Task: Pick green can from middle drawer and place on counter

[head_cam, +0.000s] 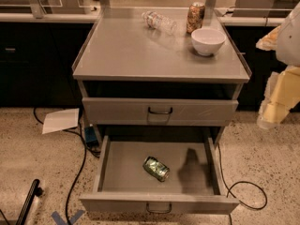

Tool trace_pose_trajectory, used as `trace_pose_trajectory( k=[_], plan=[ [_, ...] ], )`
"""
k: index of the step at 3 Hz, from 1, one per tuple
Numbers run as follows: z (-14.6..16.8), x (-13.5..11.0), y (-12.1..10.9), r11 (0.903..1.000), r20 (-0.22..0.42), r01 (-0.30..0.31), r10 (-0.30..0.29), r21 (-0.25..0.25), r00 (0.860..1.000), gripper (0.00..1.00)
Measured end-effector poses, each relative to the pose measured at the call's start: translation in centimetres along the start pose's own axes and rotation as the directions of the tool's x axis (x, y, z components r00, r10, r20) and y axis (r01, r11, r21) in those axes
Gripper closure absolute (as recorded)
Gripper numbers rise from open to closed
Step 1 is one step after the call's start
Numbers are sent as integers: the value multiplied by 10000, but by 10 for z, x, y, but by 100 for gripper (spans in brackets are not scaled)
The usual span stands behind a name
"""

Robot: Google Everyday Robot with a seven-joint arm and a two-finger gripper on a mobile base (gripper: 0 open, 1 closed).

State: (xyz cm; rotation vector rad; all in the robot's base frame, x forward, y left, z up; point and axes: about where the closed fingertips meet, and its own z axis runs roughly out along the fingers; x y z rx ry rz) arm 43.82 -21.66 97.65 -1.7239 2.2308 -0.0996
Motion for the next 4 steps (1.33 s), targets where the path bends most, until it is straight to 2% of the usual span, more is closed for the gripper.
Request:
trace_pose_trajectory(
  k=[2, 3, 4],
  plan=[
    [-1, -1, 1, 9997, 124, -168, 166, 171, 9998, 0],
    [32, 9, 17, 9978, 861, -639, 651, -166, 9942, 0],
    [97, 27, 51, 9796, 2186, -1758, 1933, -970, 9565, 0]
  ],
)
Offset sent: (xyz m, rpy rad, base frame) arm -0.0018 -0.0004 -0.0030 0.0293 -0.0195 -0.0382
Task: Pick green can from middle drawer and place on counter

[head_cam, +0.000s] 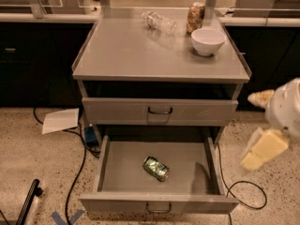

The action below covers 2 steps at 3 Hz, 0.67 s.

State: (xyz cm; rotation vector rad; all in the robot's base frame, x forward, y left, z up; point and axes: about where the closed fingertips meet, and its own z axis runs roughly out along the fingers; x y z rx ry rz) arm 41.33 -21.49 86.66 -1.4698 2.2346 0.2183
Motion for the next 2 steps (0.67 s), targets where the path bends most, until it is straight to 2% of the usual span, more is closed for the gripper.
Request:
trace_pose_trajectory(
  k=[1, 2],
  plan=[
    [70, 22, 22, 9946, 857, -922, 961, -483, 9917, 0],
    [128, 28, 34, 9898, 627, -1402, 1416, -259, 9879, 0]
  ],
)
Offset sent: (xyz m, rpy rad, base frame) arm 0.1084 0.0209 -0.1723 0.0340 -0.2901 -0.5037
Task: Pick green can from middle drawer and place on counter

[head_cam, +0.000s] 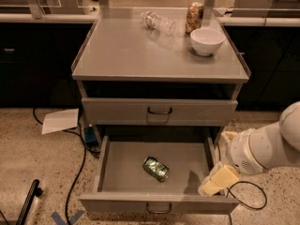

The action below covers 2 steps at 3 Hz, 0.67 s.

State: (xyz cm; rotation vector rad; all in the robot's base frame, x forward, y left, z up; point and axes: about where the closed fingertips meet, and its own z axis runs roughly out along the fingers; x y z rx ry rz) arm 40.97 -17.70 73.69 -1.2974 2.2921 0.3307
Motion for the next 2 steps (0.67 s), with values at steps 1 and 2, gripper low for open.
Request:
trace_pose_trajectory(
  k=[1, 2],
  plan=[
    [4, 2, -14, 9967, 94, -456, 451, 674, 9989, 0],
    [7, 14, -15, 9904, 125, -1023, 1016, 933, 9947, 0]
  ],
)
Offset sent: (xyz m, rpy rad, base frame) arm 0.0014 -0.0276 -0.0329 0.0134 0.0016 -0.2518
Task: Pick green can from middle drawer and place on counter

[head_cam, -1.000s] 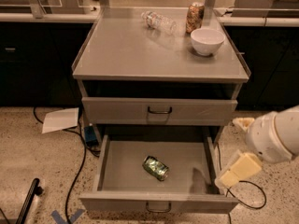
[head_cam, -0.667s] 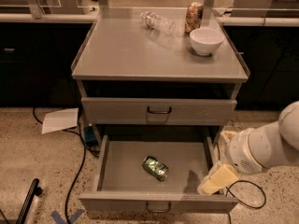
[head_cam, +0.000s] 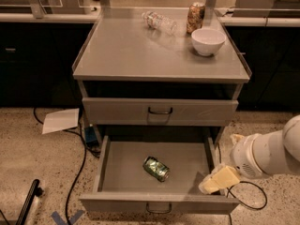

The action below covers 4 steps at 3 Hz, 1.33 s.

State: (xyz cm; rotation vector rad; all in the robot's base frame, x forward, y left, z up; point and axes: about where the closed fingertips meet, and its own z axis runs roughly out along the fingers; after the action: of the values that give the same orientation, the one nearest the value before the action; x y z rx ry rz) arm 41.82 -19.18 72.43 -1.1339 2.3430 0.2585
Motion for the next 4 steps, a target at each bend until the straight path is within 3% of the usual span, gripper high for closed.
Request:
trace_pose_trajectory(
  k=[1, 2, 3, 4],
  plan=[
    [28, 19, 5, 9964, 476, -836, 840, -107, 9953, 0],
    [77, 17, 8, 9942, 1430, -902, 978, -587, 9849, 0],
    [123, 8, 16, 9898, 1779, -591, 818, -1297, 9806, 0],
    [131, 10, 19, 9870, 1772, -639, 899, -1476, 9801, 0]
  ],
)
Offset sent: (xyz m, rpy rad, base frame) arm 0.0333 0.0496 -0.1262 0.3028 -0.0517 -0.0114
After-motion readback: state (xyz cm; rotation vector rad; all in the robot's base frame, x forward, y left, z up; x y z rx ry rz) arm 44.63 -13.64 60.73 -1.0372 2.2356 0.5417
